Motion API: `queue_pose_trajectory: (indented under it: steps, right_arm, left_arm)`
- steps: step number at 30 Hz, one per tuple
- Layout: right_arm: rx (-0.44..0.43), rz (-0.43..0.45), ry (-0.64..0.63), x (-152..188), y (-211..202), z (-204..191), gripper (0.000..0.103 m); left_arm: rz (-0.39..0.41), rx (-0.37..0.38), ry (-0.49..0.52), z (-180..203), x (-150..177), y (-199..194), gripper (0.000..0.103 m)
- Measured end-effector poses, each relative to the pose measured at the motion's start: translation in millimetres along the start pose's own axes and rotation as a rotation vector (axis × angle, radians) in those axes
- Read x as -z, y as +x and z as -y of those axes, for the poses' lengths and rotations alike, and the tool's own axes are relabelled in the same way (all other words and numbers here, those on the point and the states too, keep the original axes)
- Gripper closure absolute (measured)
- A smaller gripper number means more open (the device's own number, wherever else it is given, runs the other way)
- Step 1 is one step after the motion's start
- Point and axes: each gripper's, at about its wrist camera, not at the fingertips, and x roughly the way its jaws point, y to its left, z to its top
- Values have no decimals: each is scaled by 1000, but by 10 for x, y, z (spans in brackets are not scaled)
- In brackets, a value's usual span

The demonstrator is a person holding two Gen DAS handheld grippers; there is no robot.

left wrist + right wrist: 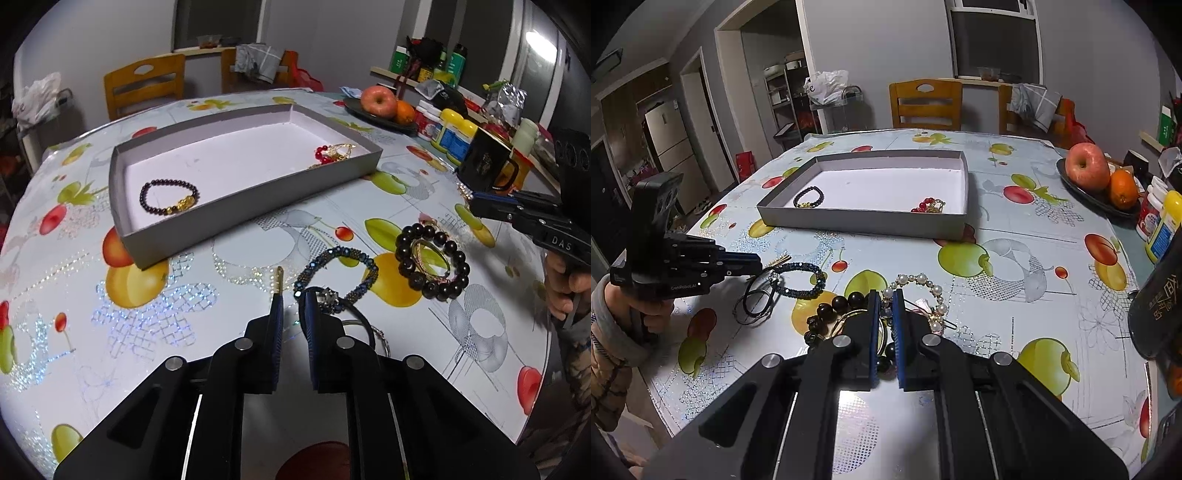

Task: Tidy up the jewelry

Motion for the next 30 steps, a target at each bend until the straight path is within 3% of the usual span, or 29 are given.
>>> queue_pose_trajectory:
  steps: [11,12,13,26,30]
  right_arm:
    - [3,0,0,5,15,-14,96]
    - [3,2,0,3,13,-15,96]
    - [3,3,0,3,8,-16,96]
    - [-8,38,-44,-231,-56,-110,96]
    - [-11,45,-71,-367,-28,-141,96]
  left_arm:
    - [-46,-21,52,102,19,129,90]
    - [-45,-19,53,108,22,125,98]
    - [-41,-17,56,114,23,113,99]
    - [114,-8,69,191,-257,-518,99]
    - [148,-35,86,181,-427,-657,99]
